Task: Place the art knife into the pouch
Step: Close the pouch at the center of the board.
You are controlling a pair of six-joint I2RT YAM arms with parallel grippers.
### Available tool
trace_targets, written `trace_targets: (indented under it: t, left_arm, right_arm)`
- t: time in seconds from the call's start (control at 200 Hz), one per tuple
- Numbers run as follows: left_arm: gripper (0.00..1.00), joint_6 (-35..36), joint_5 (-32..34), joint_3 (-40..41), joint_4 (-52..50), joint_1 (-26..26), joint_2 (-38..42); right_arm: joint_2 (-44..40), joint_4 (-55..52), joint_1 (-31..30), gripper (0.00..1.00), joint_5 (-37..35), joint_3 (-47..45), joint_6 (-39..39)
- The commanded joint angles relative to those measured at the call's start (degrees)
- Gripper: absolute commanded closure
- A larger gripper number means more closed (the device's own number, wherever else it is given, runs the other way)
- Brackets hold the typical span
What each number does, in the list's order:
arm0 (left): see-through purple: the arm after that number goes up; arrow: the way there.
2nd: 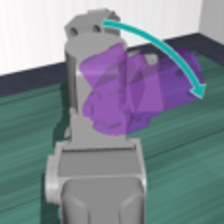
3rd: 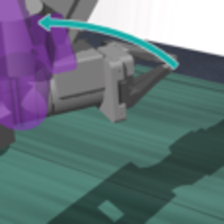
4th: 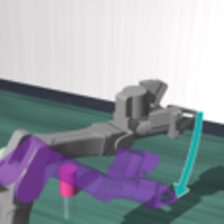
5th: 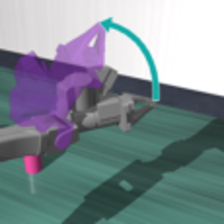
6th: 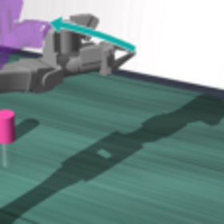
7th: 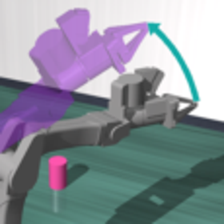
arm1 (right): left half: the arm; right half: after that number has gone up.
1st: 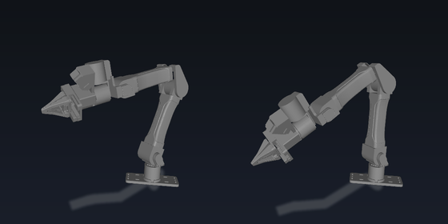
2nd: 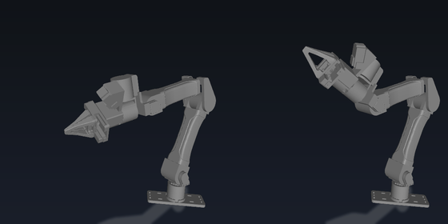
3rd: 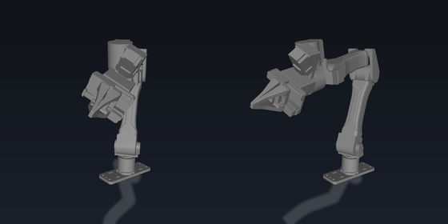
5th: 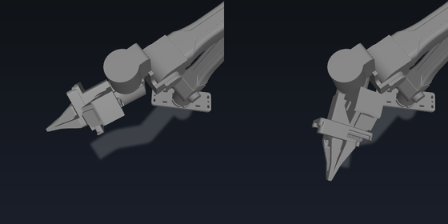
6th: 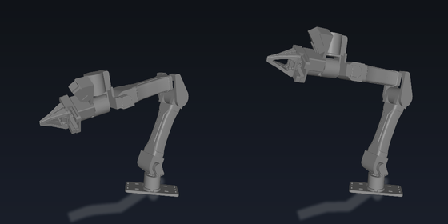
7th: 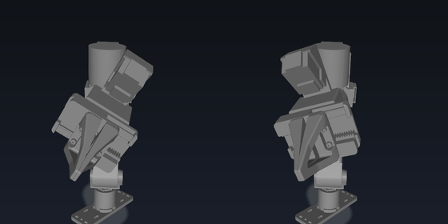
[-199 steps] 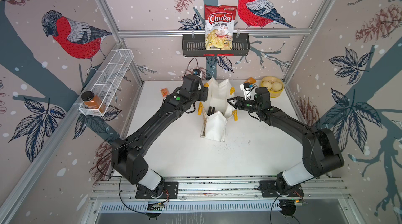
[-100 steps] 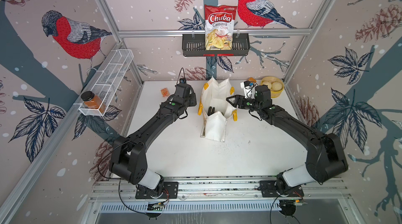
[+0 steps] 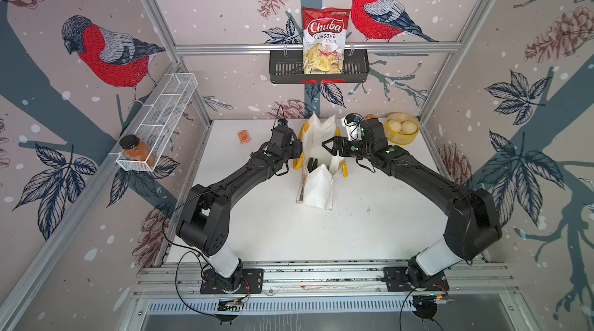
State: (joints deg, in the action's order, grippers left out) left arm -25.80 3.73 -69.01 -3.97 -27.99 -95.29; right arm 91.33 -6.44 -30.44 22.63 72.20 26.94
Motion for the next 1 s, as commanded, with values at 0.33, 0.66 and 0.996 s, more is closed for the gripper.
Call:
trace_targets:
  t: [0.33, 0.66, 0.996]
  left_arm:
    - [0.41, -5.28, -5.66, 1.05, 10.14, -4.17, -3.22]
    - [0.41, -6.59, -6.01, 2.7, 12.59, -5.48, -2.88]
    - [0.41, -6.01, -5.22, 3.45, 12.47, -5.51, -2.0]
  right_arm:
    - [4.27, -5.82, -4.14, 0.19, -5.83, 7.21, -2.07]
    - [8.75, -14.25, -7.27, 0.29, -16.41, 15.31, -2.79]
    - [13.21, -21.77, -9.38, 0.55, -25.48, 21.43, -3.01]
